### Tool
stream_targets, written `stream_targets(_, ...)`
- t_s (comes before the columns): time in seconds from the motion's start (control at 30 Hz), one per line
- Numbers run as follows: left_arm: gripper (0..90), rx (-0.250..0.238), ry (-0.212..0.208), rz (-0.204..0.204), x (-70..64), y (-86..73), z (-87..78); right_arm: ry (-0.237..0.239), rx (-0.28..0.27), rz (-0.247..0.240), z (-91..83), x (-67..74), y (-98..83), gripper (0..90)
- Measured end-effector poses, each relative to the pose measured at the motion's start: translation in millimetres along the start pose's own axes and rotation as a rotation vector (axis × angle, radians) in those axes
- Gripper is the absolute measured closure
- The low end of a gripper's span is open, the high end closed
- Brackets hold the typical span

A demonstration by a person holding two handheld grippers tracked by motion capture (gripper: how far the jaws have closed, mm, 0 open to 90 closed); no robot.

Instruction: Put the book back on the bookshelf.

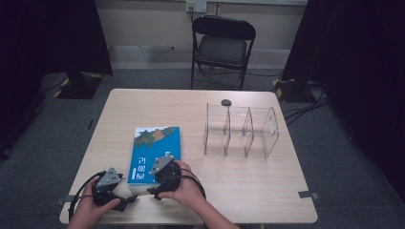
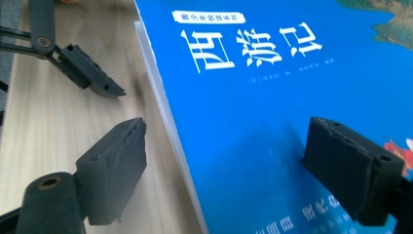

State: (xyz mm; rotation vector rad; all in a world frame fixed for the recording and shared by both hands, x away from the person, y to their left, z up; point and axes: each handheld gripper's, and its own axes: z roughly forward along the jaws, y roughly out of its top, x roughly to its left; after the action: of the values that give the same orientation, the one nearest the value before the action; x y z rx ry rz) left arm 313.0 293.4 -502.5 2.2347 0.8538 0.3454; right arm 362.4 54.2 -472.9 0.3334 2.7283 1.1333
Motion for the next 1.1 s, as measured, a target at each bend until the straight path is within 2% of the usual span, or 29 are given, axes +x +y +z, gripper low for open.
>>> stream_targets(0.13, 0.0, 0.0, -0.001, 0.001, 0.1, 0.1, 0.1, -0.007, -0.018, 0.018, 3.0, -1.0, 0.8, 14.7)
stream_targets(0.23, 0.0, 0.0, -0.003, 0.003, 0.1, 0.2, 0.2, -0.019, -0.03, 0.004, 5.9, -0.6, 0.7, 14.3)
stream_targets(0.3, 0.0, 0.0, -0.004, 0.003, 0.0, 0.2, 0.3, -0.044, -0.036, -0.025, 9.6, 2.2, 0.8, 13.4)
stream_targets(0.33, 0.0, -0.017, -0.005, -0.017, -1.5, 0.0, 1.2, -0.051, -0.036, -0.031, 10.5, 3.1, 0.7, 13.2)
stream_targets(0.37, 0.0, -0.006, -0.005, -0.002, -0.8, 0.1, 0.5, -0.061, -0.039, -0.041, 11.6, 4.4, 0.4, 13.1)
stream_targets(0.43, 0.0, -0.004, -0.01, -0.001, -1.6, -0.1, 0.4, -0.07, -0.05, -0.053, 12.9, 5.7, -1.0, 13.2)
stream_targets(0.53, 0.0, -0.003, -0.006, 0.008, -1.8, -0.2, -0.1, -0.061, -0.072, -0.036, 13.5, 4.0, -2.1, 13.1)
stream_targets(0.57, 0.0, -0.019, -0.009, -0.011, -3.3, -0.5, 0.7, -0.058, -0.079, -0.038, 14.1, 3.5, -2.3, 13.1)
stream_targets(0.7, 0.0, -0.02, -0.011, -0.01, -3.4, -0.6, 0.8, -0.083, -0.07, -0.065, 15.8, 6.7, -2.1, 12.8)
stream_targets(0.83, 0.0, -0.019, -0.012, -0.01, -3.3, -0.5, 0.8, -0.086, -0.067, -0.072, 16.1, 7.3, -1.8, 12.8)
stream_targets(0.87, 0.0, -0.018, -0.02, -0.014, -3.4, -0.4, 1.2, -0.091, -0.06, -0.083, 16.1, 7.7, -1.7, 12.9)
stream_targets(0.9, 0.0, -0.004, -0.017, 0.014, -1.5, 0.3, 0.5, -0.1, -0.045, -0.107, 16.5, 9.2, -1.5, 12.9)
stream_targets(0.97, 0.0, -0.014, -0.031, 0.006, -1.5, 0.7, 2.0, -0.133, -0.009, -0.165, 18.1, 13.2, -0.2, 12.9)
stream_targets(1.0, 0.0, -0.014, -0.031, 0.006, -1.5, 0.7, 2.0, -0.141, 0.003, -0.176, 18.8, 14.5, 0.9, 12.8)
stream_targets(1.1, 0.0, -0.016, -0.028, 0.009, -1.4, 0.8, 2.1, -0.136, 0.003, -0.166, 18.7, 13.8, 1.4, 13.0)
